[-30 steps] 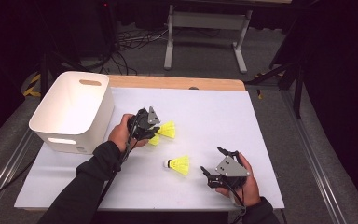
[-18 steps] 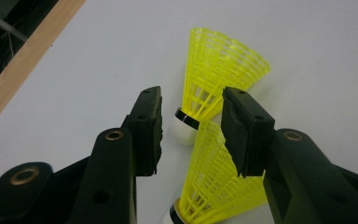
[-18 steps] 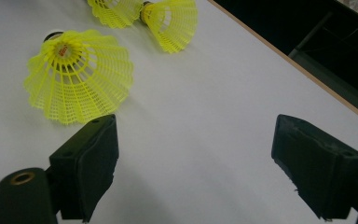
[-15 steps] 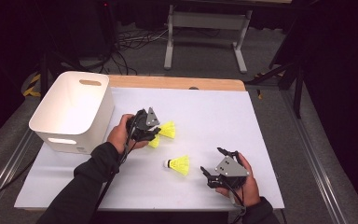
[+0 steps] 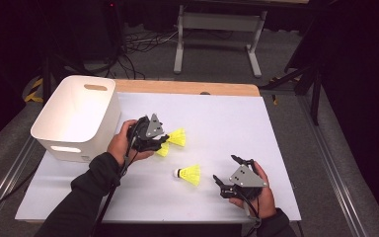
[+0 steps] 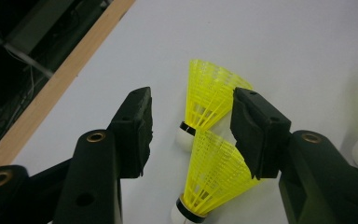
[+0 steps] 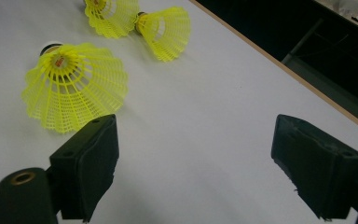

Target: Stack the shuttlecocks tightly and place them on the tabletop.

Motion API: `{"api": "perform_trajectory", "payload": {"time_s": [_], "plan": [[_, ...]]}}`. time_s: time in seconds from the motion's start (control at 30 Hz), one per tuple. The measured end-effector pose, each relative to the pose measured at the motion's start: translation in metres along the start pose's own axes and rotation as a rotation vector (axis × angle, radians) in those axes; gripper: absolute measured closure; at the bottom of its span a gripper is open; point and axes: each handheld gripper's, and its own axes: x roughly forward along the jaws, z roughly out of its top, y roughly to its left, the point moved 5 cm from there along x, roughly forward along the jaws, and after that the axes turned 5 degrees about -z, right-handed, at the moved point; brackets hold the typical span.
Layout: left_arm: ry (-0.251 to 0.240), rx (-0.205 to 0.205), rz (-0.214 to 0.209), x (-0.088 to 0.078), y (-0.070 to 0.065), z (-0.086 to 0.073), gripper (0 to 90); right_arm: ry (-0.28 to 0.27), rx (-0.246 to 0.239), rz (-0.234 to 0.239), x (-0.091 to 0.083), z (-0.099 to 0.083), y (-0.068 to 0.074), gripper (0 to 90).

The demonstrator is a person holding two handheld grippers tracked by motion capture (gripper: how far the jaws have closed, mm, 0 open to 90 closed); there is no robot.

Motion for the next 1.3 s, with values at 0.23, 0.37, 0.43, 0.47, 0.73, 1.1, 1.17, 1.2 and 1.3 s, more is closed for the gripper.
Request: {"api": "perform_trajectory", "payload": {"time_s": [0.23,0.37,0.43,0.47,0.73,1.1,1.17,1.2,1.3], "plan": [[-0.096,0.022,0.026,-0.022,-0.009,-0.004,41.2,0.005,0.005,0.004,0.000,0.000,0.000,15.8],[-0.161,0.031,0.036,-0.034,-0.017,-0.010,37.1,0.008,0.018,0.008,0.001,-0.001,-0.001,17.3],[-0.186,0.045,0.043,-0.041,-0.020,-0.014,35.2,0.008,0.024,0.010,0.001,-0.001,-0.001,17.4],[-0.198,0.047,0.048,-0.043,-0.022,-0.016,33.9,0.008,0.026,0.011,0.001,-0.001,-0.002,17.4],[-0.227,0.055,0.090,-0.057,-0.034,-0.041,29.9,0.003,0.027,0.007,0.000,0.000,-0.002,17.4],[-0.225,0.045,0.038,-0.059,-0.043,-0.068,22.2,-0.001,0.031,0.008,-0.001,0.000,-0.004,17.4],[-0.234,0.035,0.024,-0.060,-0.046,-0.071,21.5,0.001,0.031,0.009,0.000,-0.001,-0.004,17.4],[-0.237,0.040,0.021,-0.061,-0.048,-0.072,21.1,0.001,0.031,0.010,0.000,-0.001,-0.004,17.4],[-0.242,0.042,0.010,-0.062,-0.051,-0.079,19.0,-0.003,0.036,0.017,0.000,-0.001,-0.004,17.3]]}}
